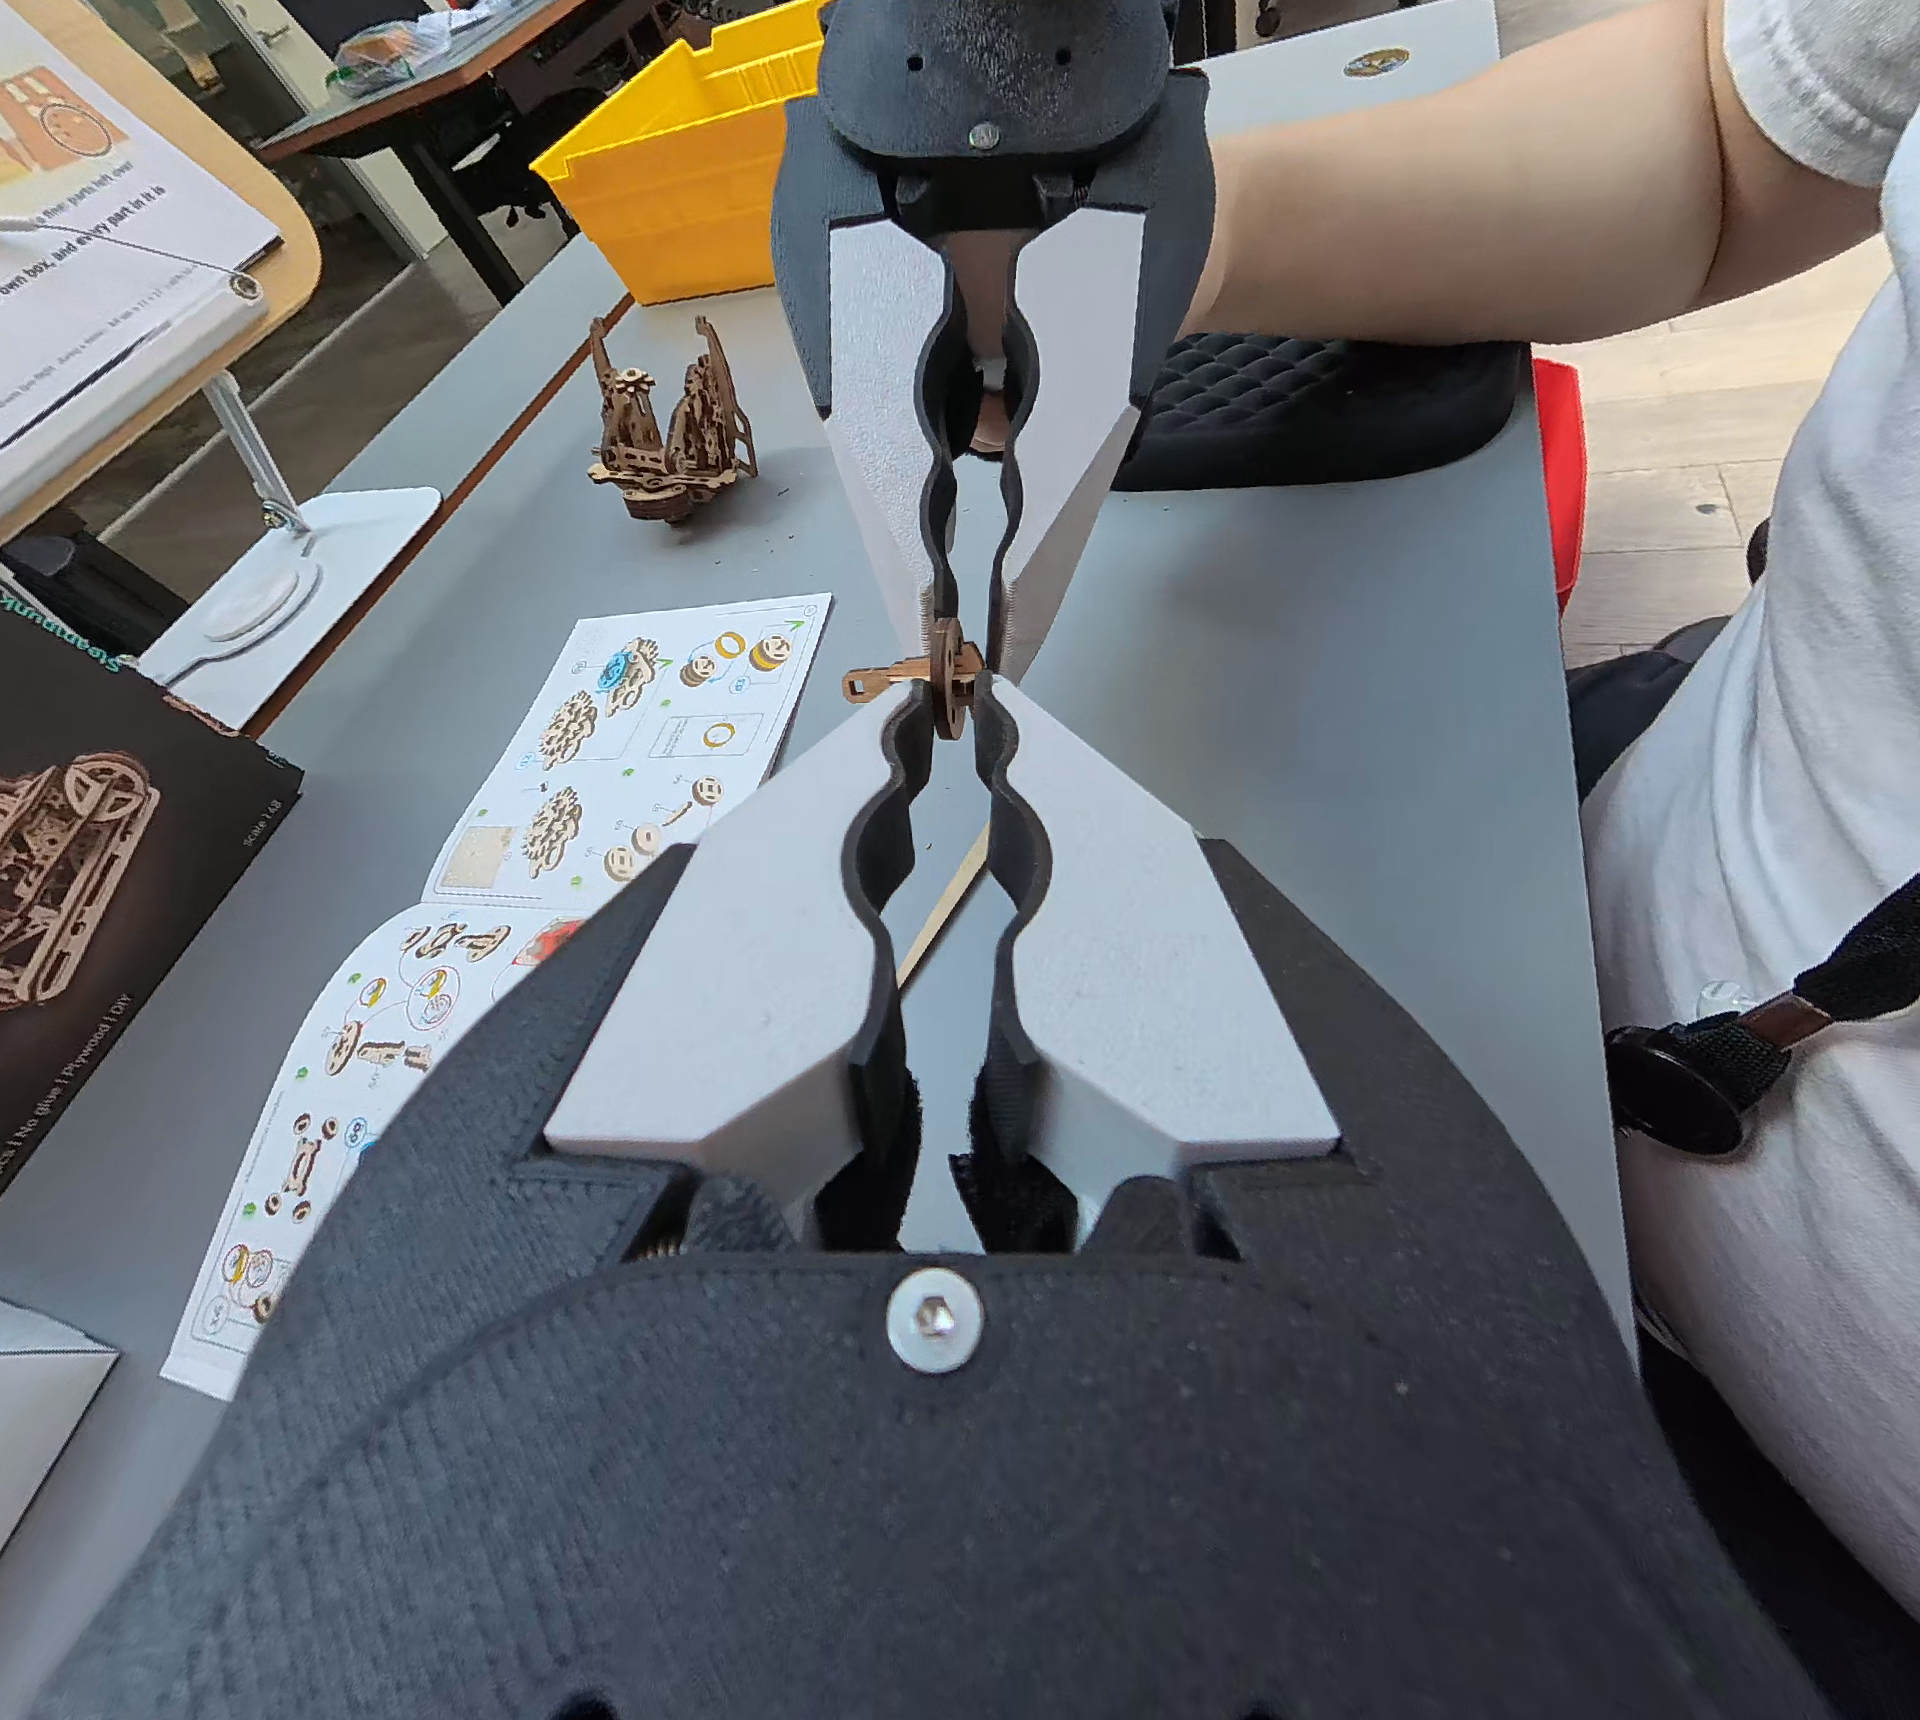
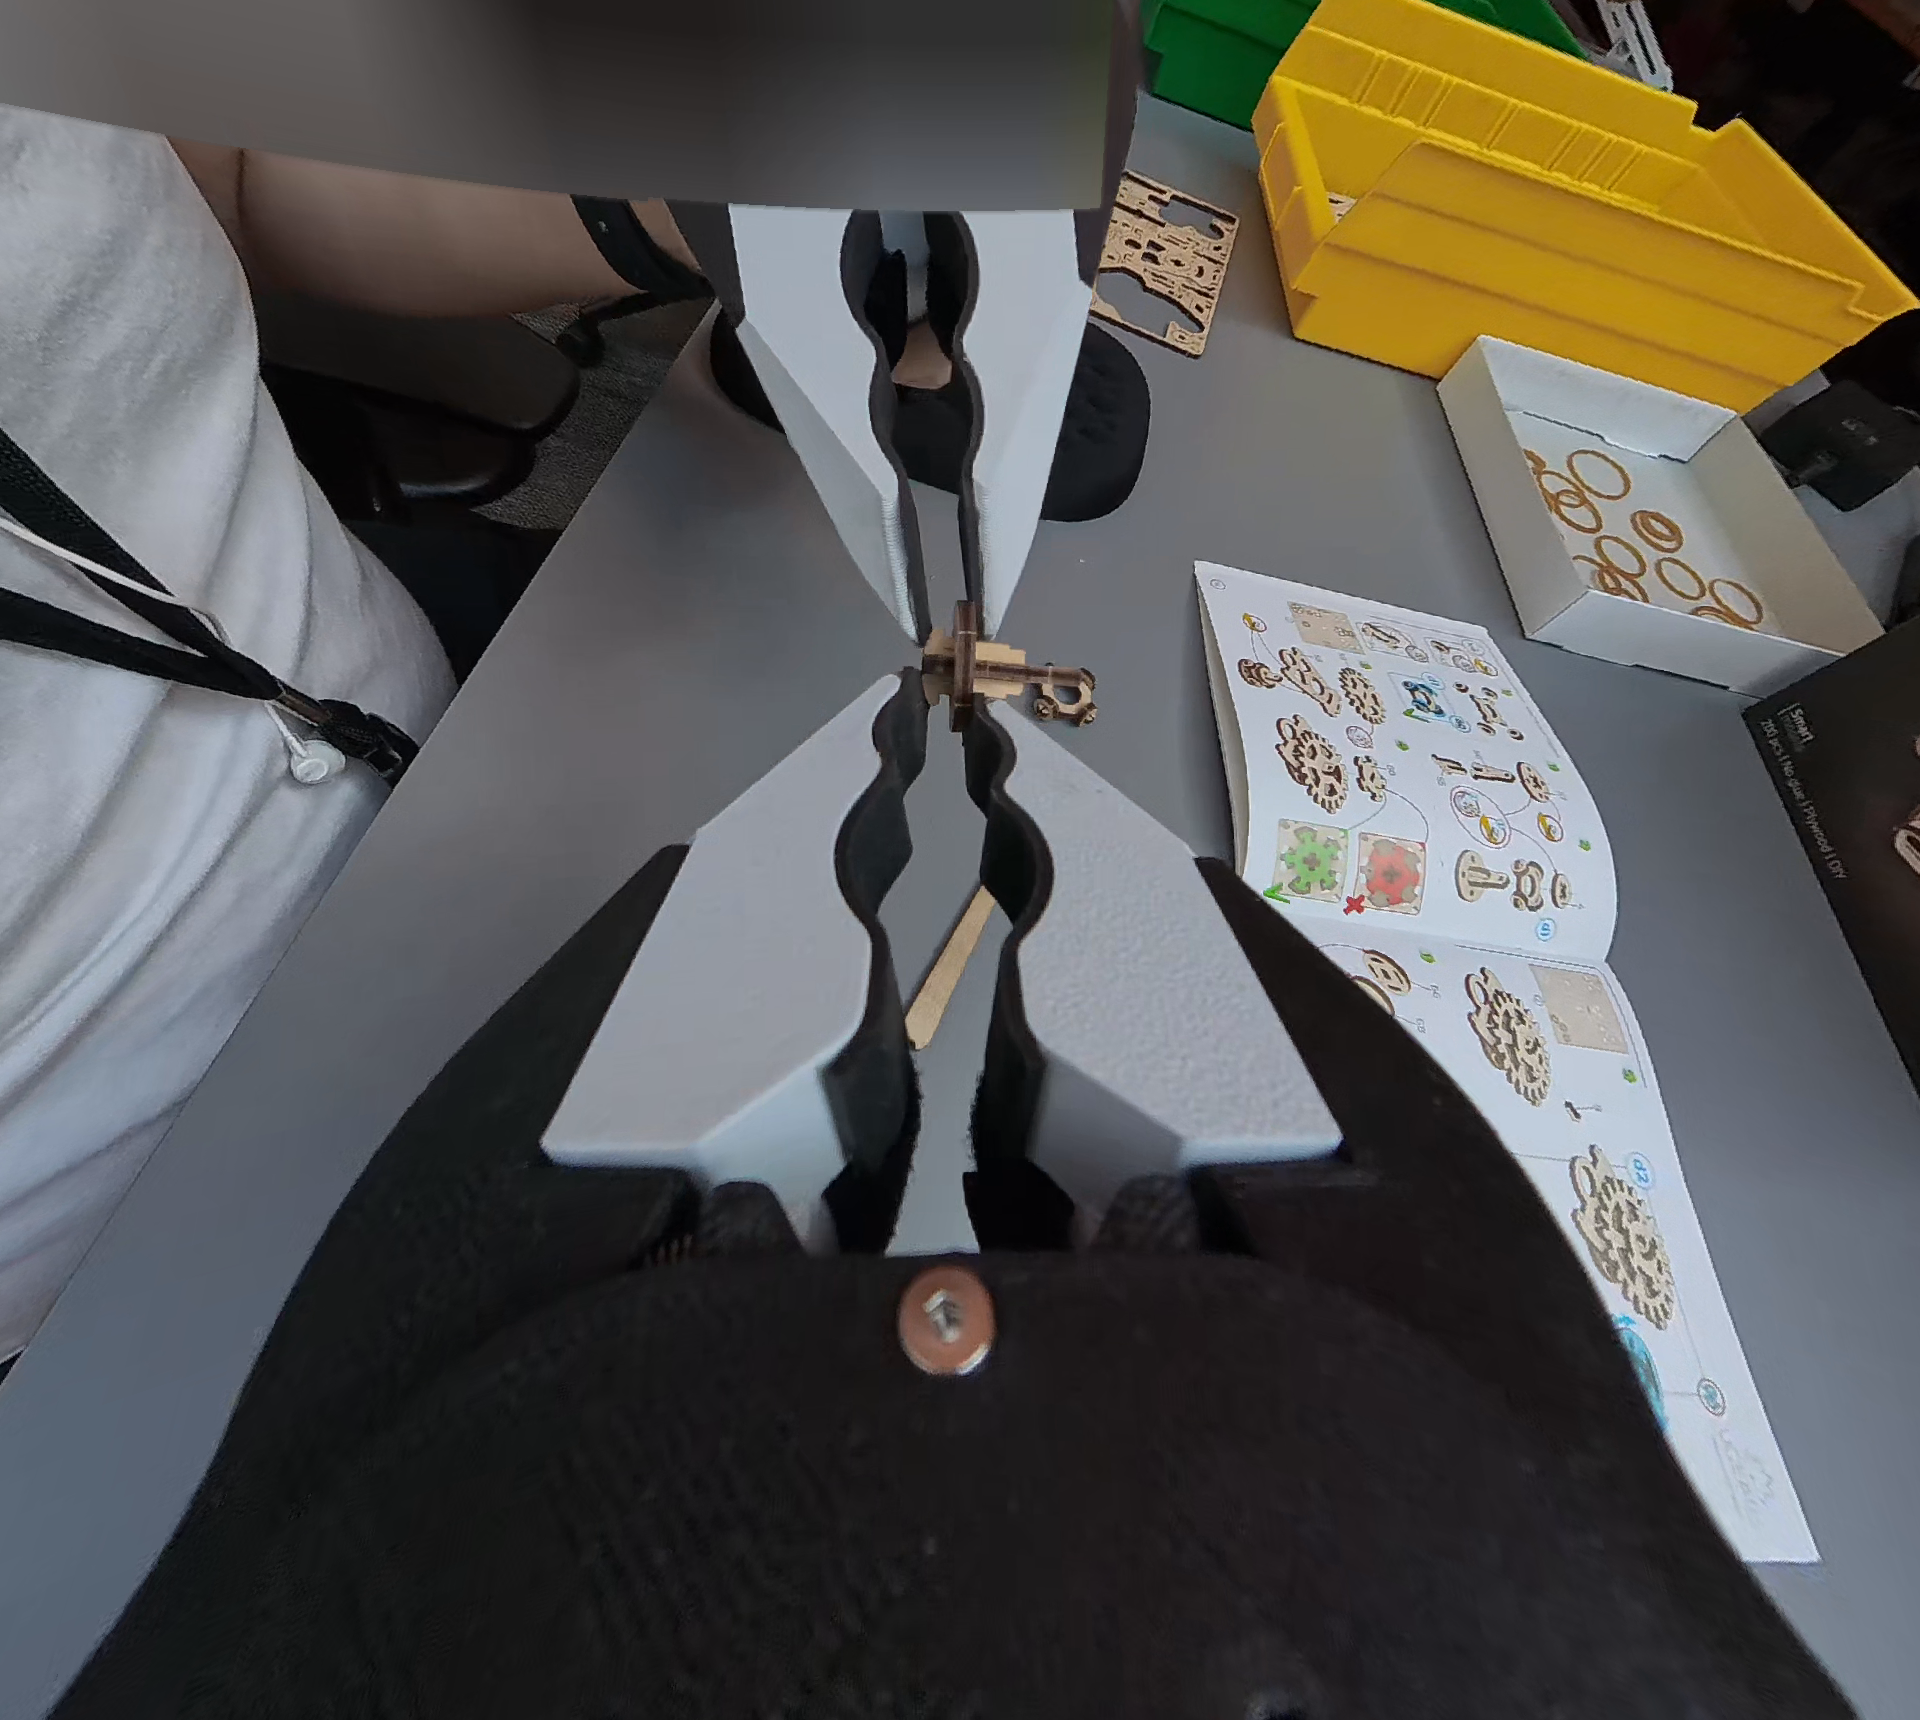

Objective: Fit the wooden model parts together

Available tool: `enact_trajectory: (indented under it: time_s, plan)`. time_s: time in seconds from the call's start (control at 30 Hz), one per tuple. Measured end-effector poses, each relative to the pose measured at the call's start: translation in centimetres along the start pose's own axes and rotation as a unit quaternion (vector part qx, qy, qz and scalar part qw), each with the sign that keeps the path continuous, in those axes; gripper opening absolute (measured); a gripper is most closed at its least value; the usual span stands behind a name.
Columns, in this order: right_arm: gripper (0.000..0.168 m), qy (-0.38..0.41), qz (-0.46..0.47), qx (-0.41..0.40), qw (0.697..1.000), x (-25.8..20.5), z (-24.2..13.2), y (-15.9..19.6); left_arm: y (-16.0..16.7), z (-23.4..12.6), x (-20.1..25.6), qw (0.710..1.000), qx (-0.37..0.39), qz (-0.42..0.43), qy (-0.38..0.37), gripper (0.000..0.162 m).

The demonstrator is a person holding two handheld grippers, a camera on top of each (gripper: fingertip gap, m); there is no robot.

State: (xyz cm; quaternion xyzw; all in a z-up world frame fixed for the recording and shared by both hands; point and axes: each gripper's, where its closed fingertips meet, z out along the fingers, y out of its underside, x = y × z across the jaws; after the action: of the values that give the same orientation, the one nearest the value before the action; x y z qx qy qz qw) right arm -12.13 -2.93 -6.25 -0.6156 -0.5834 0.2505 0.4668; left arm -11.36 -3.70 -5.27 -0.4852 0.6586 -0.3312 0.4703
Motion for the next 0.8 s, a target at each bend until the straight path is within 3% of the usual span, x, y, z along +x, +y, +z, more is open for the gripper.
enact_trajectory:
  time_s: [0.5,0.7,0.8]
  plan:
    - [0.005,0.021,-0.009,-0.013,1.0,0.3,0.4,0.4,0.5,0.0,-0.4,1.0,-0.005,-0.013,-0.027,0.006]
    - [0.009,0.019,0.041,0.019,0.999,1.1,0.7,-0.2,0.6,-0.5,-0.9,0.999,-0.019,0.007,-0.034,0.005]
    - [0.01,0.068,-0.026,0.006,0.997,1.6,0.6,-0.2,0.7,-0.3,-1.2,0.998,-0.037,0.032,-0.046,0.005]
